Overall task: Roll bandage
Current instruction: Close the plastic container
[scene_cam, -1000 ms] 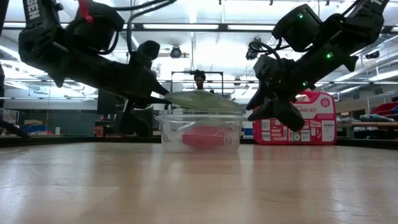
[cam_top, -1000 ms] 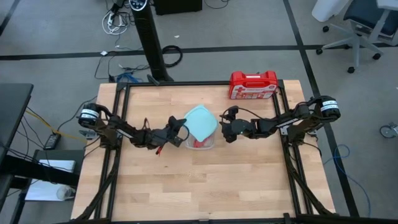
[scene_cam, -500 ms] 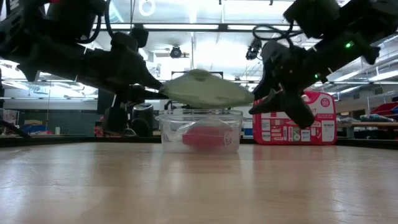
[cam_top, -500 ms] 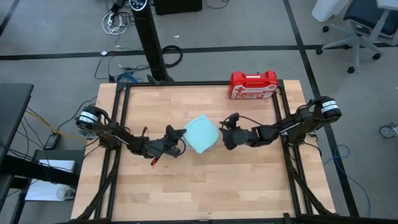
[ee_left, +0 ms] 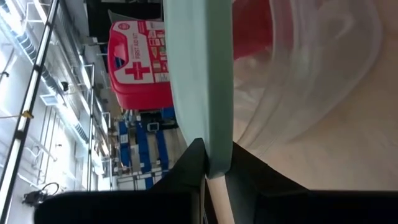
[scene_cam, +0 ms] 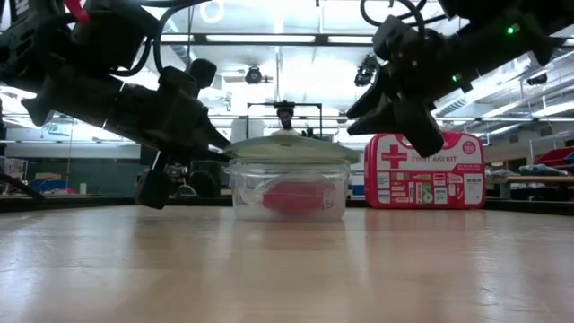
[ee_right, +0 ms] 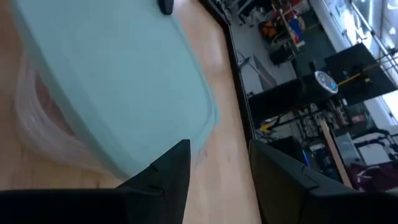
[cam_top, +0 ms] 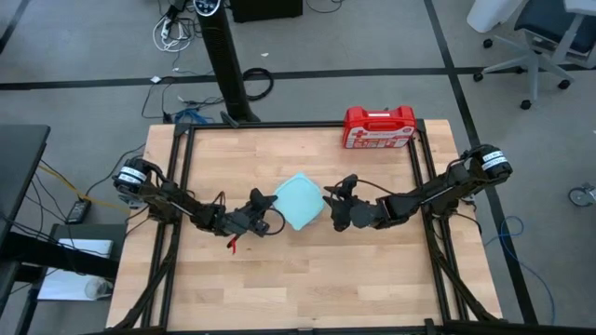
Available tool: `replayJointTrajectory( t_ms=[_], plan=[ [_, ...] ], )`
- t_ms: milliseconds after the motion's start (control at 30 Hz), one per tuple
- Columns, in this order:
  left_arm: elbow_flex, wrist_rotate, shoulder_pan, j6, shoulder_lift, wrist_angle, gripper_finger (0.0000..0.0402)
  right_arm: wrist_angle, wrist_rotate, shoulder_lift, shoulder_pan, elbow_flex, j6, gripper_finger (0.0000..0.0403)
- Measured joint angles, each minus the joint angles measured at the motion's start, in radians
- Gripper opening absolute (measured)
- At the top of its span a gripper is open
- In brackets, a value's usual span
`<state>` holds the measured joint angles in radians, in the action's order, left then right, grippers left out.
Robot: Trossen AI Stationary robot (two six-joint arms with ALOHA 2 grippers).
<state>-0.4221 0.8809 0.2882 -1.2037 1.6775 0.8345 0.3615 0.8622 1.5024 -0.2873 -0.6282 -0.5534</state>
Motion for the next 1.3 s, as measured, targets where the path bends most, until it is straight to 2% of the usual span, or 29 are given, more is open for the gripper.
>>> replayJointTrajectory(
  t_ms=[67, 167, 300, 433, 567, 700, 933, 1300],
  plan=[
    [0.0, -0.005, 0.0, 0.0, 0.0, 0.0, 0.0046, -0.02, -0.028, 0.0, 0.0, -0.009, 0.022, 0.0162],
    [0.0, -0.007, 0.0, 0.0, 0.0, 0.0, 0.0046, -0.056, -0.131, 0.0, -0.001, -0.01, 0.059, 0.0162],
    [0.0, -0.007, 0.0, 0.002, 0.0, 0.0, 0.0046, -0.093, -0.128, 0.0, -0.016, -0.009, 0.083, 0.0162],
    [0.0, -0.007, 0.0, 0.003, 0.0, -0.001, 0.0046, -0.031, -0.13, 0.0, -0.014, -0.009, 0.13, 0.0162],
    [0.0, -0.007, -0.001, 0.003, 0.0, -0.001, 0.0046, 0.023, -0.25, 0.006, 0.014, -0.011, 0.179, 0.016],
    [0.0, -0.005, -0.006, 0.004, 0.0, -0.001, 0.0051, 0.032, -0.312, 0.049, 0.04, -0.01, 0.225, 0.016],
    [0.0, 0.012, -0.006, 0.005, 0.0, 0.0, 0.007, 0.033, -0.328, 0.066, 0.046, -0.011, 0.255, 0.016],
    [-0.001, 0.048, -0.006, 0.086, 0.0, 0.011, 0.0129, 0.027, -0.352, 0.066, 0.048, -0.011, 0.299, 0.016]
  ],
)
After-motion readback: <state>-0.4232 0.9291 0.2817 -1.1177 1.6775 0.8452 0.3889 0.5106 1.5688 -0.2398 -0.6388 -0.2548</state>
